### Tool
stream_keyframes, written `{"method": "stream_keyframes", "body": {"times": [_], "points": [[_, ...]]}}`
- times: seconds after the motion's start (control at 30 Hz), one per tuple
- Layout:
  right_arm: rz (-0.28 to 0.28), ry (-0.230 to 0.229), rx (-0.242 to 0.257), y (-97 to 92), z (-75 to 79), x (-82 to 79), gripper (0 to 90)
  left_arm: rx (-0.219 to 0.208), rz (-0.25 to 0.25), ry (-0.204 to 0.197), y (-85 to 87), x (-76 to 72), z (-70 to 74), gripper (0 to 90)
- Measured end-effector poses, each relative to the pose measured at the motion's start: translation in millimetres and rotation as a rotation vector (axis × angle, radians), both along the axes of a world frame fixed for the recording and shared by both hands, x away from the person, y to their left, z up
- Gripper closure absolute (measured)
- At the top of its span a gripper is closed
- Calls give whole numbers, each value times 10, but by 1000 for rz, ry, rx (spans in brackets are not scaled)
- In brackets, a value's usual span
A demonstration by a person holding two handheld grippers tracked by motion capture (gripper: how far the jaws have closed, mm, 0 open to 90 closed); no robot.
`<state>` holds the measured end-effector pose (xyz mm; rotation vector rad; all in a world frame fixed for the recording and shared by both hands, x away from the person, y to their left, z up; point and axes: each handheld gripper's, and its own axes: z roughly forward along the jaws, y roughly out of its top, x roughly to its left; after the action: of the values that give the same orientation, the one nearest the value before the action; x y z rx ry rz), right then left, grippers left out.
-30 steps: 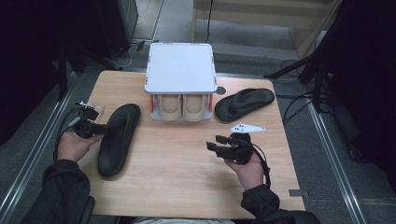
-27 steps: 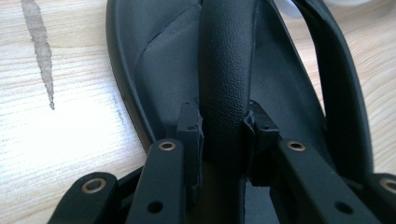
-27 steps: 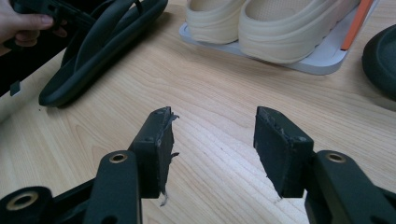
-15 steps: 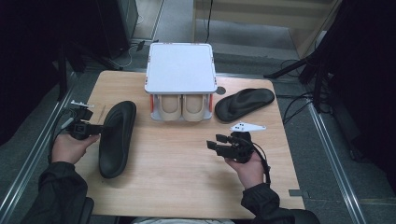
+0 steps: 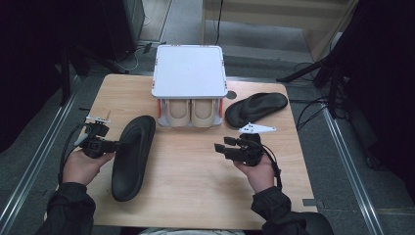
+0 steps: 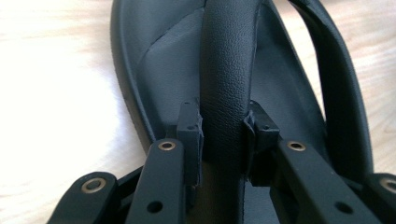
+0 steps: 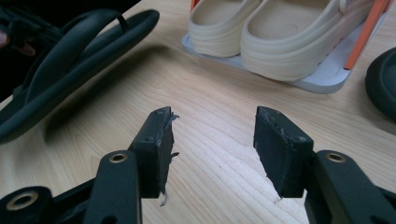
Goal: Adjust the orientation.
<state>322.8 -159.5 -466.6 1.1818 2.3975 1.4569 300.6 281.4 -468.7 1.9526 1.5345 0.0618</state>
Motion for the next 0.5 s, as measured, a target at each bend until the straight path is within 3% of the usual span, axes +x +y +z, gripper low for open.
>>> {"method": "stream_keyframes", "body": {"times": [0.27,0.5], "points": [[17,-5,2,36,21,62,481,-13,-22,-3,-273,-141,-25,722],[28,-6,-2,68,22,101,481,-26,-59,25,-555,-168,-94,721]]}}
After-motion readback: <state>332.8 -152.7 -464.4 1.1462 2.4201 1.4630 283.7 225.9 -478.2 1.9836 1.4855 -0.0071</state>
